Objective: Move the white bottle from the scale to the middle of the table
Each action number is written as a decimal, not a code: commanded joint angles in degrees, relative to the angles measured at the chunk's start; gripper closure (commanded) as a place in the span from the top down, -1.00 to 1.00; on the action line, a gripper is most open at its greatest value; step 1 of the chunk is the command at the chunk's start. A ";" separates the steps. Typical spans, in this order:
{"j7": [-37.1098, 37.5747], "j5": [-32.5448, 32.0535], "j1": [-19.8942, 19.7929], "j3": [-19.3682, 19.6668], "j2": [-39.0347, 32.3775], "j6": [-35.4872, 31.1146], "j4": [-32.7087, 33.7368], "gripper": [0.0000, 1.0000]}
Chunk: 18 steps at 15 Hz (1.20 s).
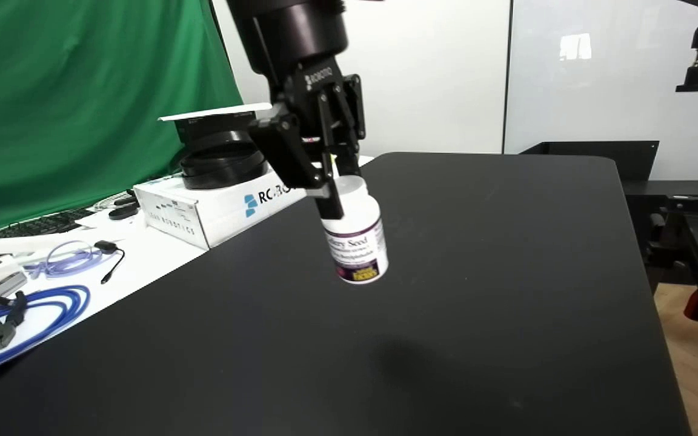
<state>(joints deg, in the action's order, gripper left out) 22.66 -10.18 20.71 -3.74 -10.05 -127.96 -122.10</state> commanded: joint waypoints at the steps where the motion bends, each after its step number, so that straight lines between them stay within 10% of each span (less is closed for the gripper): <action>1: 5.20 0.13 -1.68 -3.22 7.21 -4.01 -11.73 -0.57; 18: 7.75 7.03 -4.57 -10.76 13.59 -30.27 -34.36 -0.57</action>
<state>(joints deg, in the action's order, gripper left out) 30.22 -4.68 17.32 -13.53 2.67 -155.09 -154.04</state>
